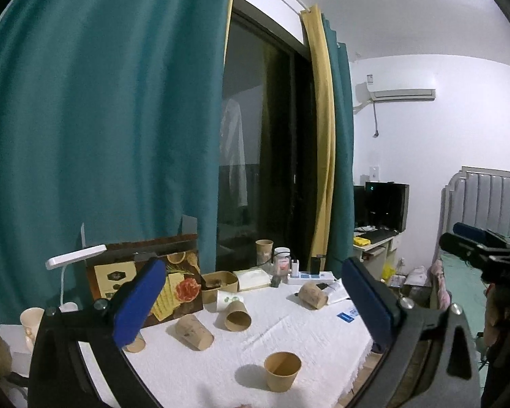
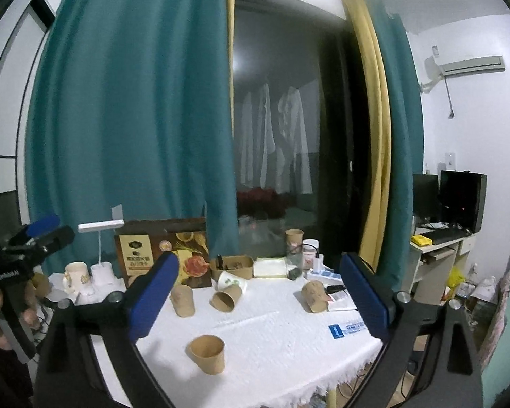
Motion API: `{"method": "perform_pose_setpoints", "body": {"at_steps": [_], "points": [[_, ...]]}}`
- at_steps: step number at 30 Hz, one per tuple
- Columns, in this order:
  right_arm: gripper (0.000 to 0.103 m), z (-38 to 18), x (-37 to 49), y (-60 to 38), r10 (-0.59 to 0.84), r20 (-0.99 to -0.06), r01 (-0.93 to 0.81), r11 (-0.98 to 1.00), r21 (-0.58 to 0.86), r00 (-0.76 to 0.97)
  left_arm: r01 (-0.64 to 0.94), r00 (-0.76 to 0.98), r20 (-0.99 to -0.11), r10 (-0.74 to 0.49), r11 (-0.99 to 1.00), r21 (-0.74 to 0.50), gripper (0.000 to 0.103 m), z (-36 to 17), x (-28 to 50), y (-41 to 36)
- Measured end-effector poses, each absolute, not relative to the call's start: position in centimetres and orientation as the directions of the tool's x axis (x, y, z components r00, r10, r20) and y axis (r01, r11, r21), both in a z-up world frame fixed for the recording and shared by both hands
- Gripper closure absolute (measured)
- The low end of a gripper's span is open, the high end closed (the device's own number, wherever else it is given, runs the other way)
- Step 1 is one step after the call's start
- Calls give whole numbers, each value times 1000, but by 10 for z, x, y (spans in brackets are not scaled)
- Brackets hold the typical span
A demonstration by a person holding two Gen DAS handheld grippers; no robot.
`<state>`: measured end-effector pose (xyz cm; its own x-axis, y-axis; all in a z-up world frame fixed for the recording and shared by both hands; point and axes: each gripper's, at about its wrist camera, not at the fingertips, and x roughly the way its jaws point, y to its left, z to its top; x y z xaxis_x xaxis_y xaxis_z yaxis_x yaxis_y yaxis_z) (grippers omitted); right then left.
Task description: Flip cup upright
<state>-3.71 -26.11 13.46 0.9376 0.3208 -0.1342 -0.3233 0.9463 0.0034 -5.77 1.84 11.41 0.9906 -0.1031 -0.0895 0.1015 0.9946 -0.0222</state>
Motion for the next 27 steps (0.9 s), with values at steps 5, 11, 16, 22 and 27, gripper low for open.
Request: {"method": "perform_pose_setpoints", "body": {"at_steps": [5,11,16,22,27], "points": [[8,134,-32,-253,341,-134,-342,940,15,931,77,991,-111,-78,997,-18,0,110,-54,22],[8,123,-19,-243,355,-170,-357,934,21,919,67,988,-141,-71,997,-28,0,102,-49,26],[8,115,-7,-240,355,-203,-356,934,30,913,64,984,-163,-69,997,-34,0,96,-41,26],[8,113,-3,-238,359,-212,-362,932,26,909,73,982,-175,-75,997,-18,0,93,-34,23],[8,108,5,-238,364,-227,-367,930,29,904,90,978,-190,-89,996,-6,0,91,-30,19]]}}
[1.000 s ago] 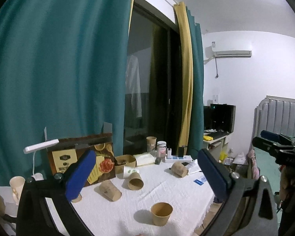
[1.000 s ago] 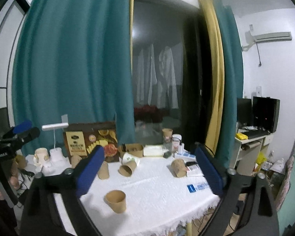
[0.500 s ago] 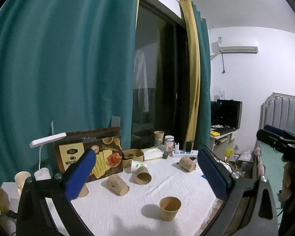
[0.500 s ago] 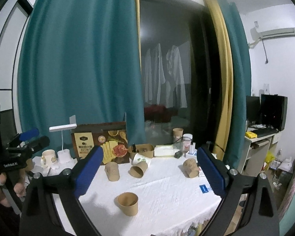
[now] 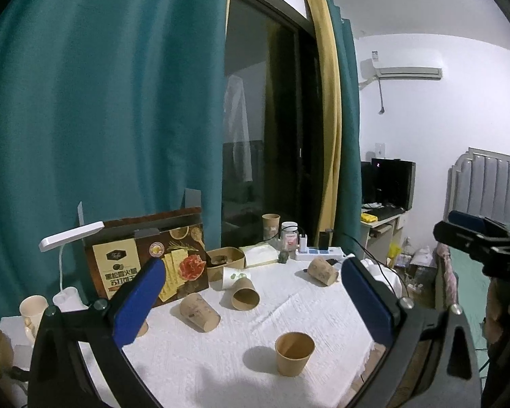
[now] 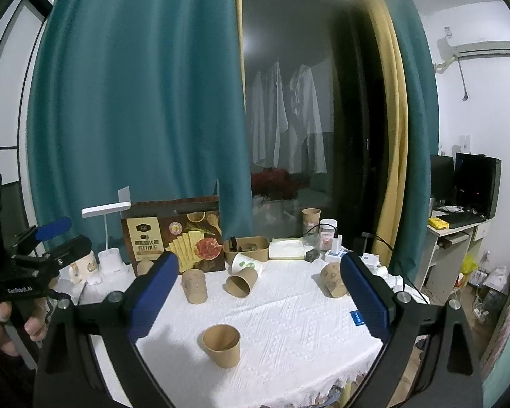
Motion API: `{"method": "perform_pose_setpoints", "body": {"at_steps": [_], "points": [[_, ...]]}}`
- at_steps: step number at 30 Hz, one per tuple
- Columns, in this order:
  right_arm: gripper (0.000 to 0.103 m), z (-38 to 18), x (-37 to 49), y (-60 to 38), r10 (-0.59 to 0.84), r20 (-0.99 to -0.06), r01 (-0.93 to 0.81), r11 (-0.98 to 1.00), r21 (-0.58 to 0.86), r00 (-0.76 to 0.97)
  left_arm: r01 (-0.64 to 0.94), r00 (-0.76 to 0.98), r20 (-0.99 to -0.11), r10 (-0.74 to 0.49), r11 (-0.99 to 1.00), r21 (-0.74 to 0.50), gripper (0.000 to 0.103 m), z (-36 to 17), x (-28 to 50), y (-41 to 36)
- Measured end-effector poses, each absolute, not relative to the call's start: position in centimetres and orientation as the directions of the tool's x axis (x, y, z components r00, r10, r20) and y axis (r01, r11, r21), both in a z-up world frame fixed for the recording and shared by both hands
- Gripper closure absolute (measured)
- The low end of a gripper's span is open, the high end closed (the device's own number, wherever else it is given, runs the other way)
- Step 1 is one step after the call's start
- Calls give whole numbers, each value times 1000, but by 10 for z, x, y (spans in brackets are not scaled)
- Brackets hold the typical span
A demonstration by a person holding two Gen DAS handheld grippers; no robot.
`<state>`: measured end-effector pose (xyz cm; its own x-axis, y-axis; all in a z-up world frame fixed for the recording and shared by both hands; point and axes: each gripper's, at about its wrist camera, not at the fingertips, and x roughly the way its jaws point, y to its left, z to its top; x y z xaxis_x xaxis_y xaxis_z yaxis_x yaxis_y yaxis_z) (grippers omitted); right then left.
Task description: Flip cup upright
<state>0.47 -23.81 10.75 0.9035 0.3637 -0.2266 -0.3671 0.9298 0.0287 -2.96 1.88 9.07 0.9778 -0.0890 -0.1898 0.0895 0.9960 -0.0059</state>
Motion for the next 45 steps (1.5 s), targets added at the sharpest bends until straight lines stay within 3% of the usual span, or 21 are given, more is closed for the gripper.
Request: {"method": "perform_pose_setpoints", "body": {"at_steps": [45], "points": [[8,100,9,-239,373,-239,-376,926,33,897,91,977,-191,-92,996,-14,0,94,-29,16]]}}
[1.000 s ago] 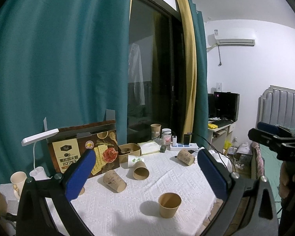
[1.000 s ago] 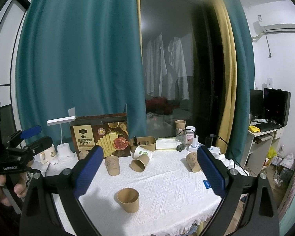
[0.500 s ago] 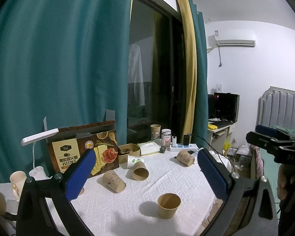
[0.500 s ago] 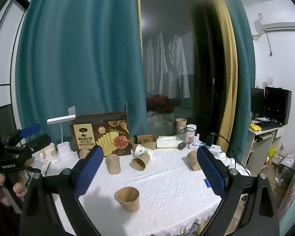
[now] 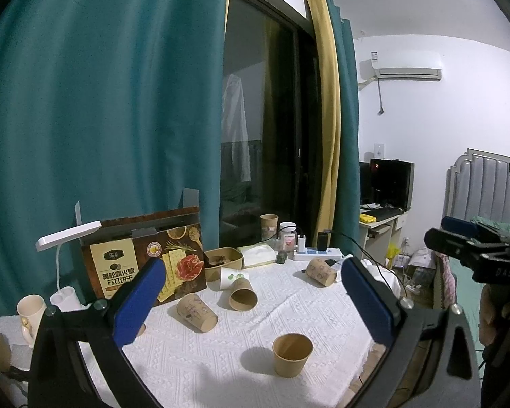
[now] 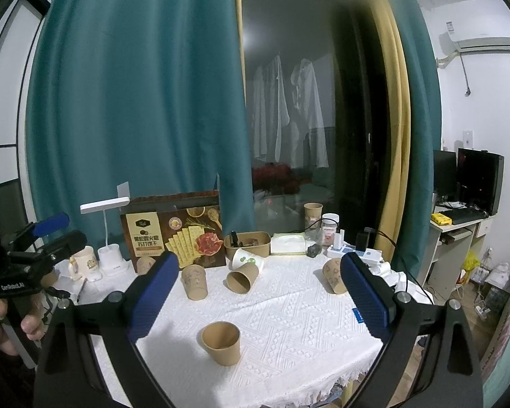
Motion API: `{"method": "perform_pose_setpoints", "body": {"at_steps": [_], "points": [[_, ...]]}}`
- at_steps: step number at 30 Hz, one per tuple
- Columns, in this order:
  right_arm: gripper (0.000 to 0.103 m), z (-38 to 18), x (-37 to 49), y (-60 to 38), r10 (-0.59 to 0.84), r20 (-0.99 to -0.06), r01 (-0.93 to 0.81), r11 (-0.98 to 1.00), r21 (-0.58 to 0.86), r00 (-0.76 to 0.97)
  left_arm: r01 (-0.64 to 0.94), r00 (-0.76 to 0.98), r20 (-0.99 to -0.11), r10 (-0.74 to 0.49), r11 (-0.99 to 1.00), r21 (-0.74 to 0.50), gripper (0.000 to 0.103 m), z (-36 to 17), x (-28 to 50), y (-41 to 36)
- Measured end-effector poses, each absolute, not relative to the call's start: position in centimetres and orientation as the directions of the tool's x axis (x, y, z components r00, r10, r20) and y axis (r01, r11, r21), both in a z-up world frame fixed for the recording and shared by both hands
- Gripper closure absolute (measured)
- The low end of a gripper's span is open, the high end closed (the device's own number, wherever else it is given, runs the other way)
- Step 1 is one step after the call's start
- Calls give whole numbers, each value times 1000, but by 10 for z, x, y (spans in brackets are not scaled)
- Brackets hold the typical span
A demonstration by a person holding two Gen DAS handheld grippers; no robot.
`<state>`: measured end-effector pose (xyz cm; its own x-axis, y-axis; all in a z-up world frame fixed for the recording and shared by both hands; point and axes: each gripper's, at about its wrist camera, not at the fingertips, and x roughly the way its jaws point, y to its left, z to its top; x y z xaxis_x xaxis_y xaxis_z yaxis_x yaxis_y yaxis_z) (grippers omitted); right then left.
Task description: Flip cup upright
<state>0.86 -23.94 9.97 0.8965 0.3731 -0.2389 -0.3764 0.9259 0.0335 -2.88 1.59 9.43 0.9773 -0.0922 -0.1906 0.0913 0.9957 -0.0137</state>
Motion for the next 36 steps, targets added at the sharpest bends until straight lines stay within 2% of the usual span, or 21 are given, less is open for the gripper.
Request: {"method": "perform_pose_setpoints", "body": {"at_steps": [36], "points": [[8,95,12,-250,369,-251,-372,928,36,895,105,976,-190,-106,994,-16,0,92,-28,8]]}}
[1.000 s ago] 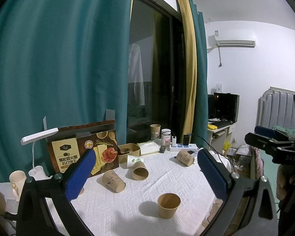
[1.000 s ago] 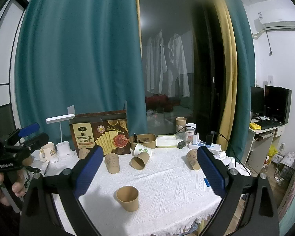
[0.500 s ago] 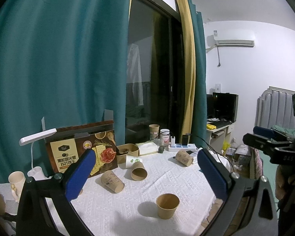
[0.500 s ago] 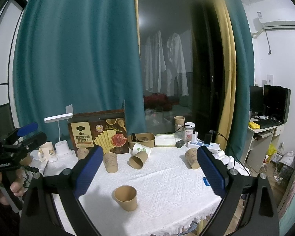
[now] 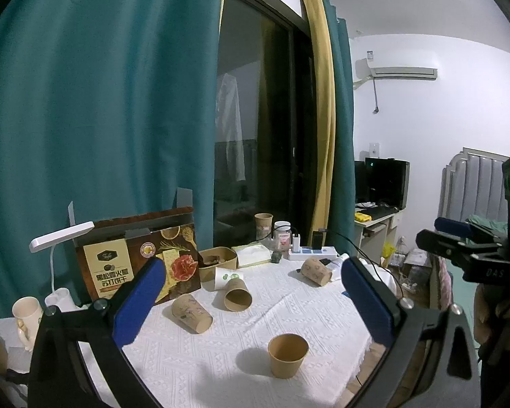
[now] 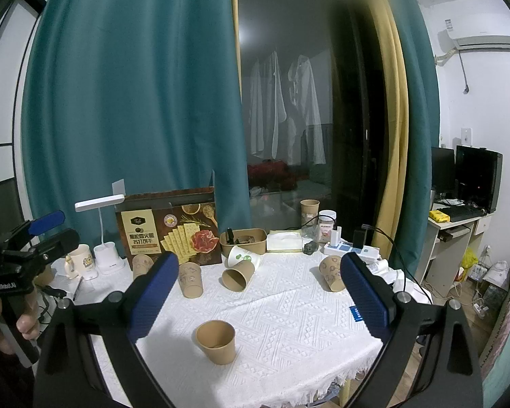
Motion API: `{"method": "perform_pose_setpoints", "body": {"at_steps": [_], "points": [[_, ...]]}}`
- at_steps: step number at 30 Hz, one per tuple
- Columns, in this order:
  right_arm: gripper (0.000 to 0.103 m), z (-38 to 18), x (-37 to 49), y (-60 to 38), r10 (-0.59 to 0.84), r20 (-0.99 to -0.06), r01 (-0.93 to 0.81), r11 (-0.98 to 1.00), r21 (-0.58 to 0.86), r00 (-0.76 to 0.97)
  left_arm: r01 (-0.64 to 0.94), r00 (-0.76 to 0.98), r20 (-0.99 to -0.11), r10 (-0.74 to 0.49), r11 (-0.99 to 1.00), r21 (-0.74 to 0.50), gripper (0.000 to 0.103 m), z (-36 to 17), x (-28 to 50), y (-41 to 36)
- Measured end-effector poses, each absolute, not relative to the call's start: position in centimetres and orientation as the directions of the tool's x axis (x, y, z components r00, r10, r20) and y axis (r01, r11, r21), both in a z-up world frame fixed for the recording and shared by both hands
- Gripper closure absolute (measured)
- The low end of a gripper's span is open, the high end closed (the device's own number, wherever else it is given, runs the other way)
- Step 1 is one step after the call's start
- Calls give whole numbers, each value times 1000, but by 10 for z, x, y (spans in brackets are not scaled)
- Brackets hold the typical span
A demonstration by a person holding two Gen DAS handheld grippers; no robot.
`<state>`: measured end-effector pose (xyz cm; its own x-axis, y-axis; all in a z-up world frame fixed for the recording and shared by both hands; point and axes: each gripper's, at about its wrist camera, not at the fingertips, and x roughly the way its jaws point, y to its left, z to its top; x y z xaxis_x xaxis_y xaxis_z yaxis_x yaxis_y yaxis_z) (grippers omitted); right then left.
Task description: Flip cup upright
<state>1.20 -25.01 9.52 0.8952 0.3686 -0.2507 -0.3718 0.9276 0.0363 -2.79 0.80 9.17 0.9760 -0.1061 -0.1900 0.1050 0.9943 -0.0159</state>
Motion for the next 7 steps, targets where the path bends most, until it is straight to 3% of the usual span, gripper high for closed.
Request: {"method": "perform_pose_setpoints", "body": {"at_steps": [7], "points": [[8,91,17,-252,373,-263,-376,926,39,890,115,972,-205,-116,993,-20,0,85,-24,8]]}}
